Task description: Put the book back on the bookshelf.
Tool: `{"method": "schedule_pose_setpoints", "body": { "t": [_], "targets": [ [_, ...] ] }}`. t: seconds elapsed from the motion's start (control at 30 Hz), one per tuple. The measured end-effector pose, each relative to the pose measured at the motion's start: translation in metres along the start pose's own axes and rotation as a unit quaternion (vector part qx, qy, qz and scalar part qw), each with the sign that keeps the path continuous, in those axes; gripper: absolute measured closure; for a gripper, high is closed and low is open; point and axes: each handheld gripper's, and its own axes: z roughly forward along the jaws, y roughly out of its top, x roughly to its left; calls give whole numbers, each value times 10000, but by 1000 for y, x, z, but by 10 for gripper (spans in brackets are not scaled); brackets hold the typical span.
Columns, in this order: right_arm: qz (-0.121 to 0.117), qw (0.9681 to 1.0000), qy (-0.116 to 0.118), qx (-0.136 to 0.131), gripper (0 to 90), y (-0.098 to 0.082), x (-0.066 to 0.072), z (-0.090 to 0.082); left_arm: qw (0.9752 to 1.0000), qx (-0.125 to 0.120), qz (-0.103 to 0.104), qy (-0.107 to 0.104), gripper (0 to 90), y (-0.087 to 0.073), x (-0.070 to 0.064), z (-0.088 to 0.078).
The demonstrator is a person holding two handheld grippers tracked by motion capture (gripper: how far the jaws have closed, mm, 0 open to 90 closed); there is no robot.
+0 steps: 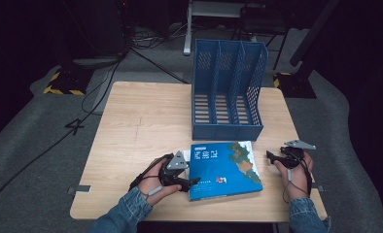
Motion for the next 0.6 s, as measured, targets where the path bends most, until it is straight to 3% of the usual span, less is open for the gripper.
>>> {"method": "schedule_pose_setpoints", "body": {
  "t": [0.07,0.1,0.2,0.3,0.4,0.43,0.5,0.6],
  "targets": [
    [-14,10000,3,-6,318,0,0,0,9994,317,6,-165,388,-5,1,8],
    [-7,10000,5,1,318,0,0,0,9981,558,-16,-259,440,-8,1,12],
    [-18,10000,22,5,318,0,0,0,9981,538,-103,-294,489,-8,3,13],
    [-61,10000,74,-4,342,-1,3,-2,9955,565,-415,-631,631,-7,7,13],
    [-103,9998,140,10,393,-2,8,-5,9947,543,-537,-694,725,-3,9,11],
    [-107,9996,261,17,399,-1,10,-7,9940,547,-601,-729,750,-2,9,10],
    [-176,9990,355,-221,365,2,18,-16,9924,598,-680,-833,784,1,10,8],
    [-488,9965,387,-562,315,15,35,-38,9894,676,-887,-929,816,5,12,7]
  ]
}}
